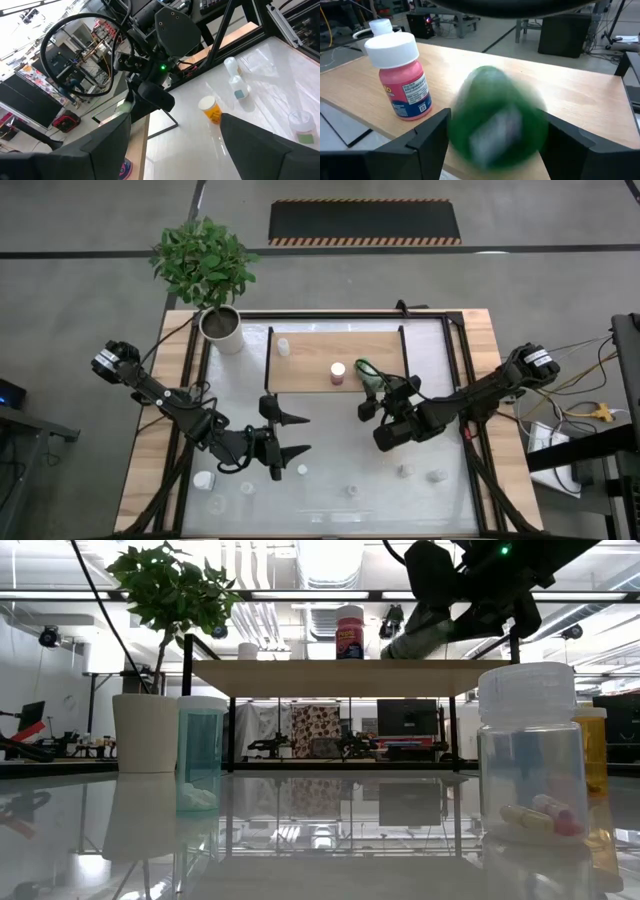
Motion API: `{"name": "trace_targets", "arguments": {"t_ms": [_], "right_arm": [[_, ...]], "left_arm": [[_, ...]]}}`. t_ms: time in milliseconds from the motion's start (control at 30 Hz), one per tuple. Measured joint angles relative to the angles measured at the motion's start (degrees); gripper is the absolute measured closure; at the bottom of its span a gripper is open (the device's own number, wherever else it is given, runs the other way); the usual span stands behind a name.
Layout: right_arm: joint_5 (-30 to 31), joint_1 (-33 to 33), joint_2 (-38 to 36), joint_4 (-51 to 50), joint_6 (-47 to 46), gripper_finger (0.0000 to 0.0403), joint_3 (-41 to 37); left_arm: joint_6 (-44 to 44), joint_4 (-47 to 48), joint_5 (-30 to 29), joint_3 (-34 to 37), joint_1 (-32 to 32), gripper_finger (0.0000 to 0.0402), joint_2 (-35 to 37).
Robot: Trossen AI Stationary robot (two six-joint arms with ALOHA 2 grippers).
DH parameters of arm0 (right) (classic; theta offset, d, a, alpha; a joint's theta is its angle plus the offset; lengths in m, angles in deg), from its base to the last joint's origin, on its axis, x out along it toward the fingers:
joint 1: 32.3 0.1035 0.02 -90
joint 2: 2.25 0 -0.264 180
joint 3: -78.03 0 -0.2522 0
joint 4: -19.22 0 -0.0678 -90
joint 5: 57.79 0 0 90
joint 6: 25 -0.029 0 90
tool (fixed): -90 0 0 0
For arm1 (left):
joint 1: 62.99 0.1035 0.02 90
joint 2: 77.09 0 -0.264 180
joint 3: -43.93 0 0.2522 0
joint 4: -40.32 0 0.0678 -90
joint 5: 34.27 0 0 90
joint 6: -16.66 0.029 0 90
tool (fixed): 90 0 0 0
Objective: Pick and place medicine bottles onto shelf by color
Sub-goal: Put the green pill bottle on the shelf
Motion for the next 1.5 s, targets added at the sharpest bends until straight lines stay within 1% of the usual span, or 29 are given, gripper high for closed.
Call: {"name": "trace_targets", "arguments": {"t_ms": [200, 367, 500, 667, 800, 933, 1133, 1300, 1400, 1500], "right_arm": [[-1.0, 0.0, -0.1, 0.0, 0.4, 0.0157, 0.0], [-2.5, 0.0, -1.3, -0.1, 3.3, 0.0163, 0.0], [-7.2, -0.3, -4.6, -0.6, 5.5, 0.0156, 0.2], [-16.8, -1.5, -8.8, -1.7, 7.2, 0.0153, 0.8], [-19.1, -1.7, -9.5, -2.0, 7.8, 0.0152, 0.8], [-19.1, -1.8, -9.5, -2.3, 8.4, 0.0161, 0.8], [-18.6, -1.8, -9.7, -2.6, 9.3, 0.0189, 0.8], [-17.9, -1.3, -11.3, -3.1, 10.2, 0.0194, 0.8], [-14.6, 1.1, -13.0, -3.1, 11.7, 0.0192, 0.9], [-8.4, 5.5, -14.9, -3.0, 13.6, 0.0192, 1.0]], "left_arm": [[-0.1, 0.0, 0.0, 0.0, 0.0, 0.0114, 0.0], [-0.2, -0.1, 0.0, 0.0, -0.1, 0.0114, 0.0], [-0.2, 0.0, 0.0, 0.0, -0.1, 0.0114, -0.1], [-0.2, -0.1, 0.0, 0.0, -0.1, 0.0114, -0.1], [-0.2, 0.0, 0.0, 0.0, -0.1, 0.0114, -0.1], [-0.2, 0.0, 0.0, 0.1, -0.1, 0.0114, -0.1], [-0.2, 0.0, 0.0, 0.1, -0.1, 0.0114, -0.1], [-0.8, 0.0, 0.0, 0.3, -0.1, 0.0114, -0.1], [-1.5, -0.2, 0.1, 0.7, -0.1, 0.0114, -0.1], [-2.2, -0.9, 0.1, 1.0, -0.1, 0.0114, -0.1]]}}
